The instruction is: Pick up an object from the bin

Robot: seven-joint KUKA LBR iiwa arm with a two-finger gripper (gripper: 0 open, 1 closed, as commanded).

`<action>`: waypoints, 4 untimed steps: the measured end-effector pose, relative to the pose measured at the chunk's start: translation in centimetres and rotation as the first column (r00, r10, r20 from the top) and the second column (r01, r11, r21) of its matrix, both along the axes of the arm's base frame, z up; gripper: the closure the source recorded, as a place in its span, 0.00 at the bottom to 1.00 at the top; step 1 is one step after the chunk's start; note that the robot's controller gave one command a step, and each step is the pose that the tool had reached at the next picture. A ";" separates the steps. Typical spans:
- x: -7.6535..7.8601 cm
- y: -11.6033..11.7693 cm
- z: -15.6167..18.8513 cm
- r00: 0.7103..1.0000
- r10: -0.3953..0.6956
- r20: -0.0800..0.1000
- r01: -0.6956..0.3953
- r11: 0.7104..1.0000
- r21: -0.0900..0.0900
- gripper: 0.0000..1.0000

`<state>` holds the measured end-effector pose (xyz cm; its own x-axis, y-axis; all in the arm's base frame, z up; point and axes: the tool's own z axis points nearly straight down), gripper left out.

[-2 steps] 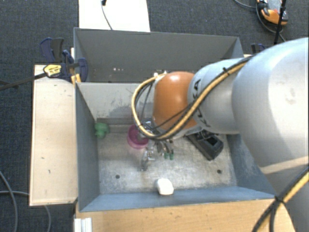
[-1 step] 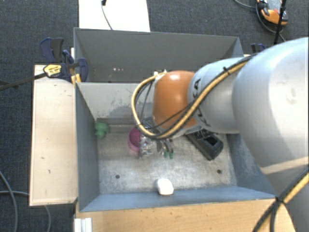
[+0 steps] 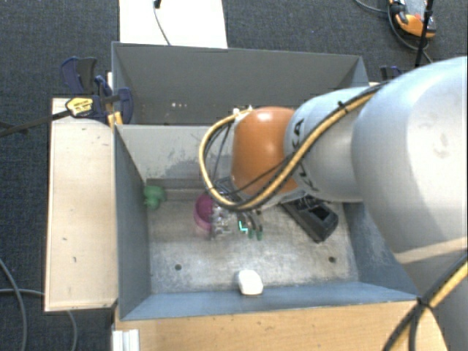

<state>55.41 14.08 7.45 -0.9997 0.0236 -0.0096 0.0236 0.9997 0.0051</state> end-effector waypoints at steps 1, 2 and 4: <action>0.0 0.0 0.0 1.000 -0.002 0.000 0.002 1.000 0.000 1.00; -0.1 -0.1 -0.3 1.000 -0.003 -0.005 0.003 1.000 -0.002 0.00; -0.1 -0.1 -0.2 1.000 -0.005 -0.004 0.005 1.000 -0.002 0.00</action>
Offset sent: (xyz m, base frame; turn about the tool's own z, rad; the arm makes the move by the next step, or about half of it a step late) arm 0.0000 0.0000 0.0000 0.0000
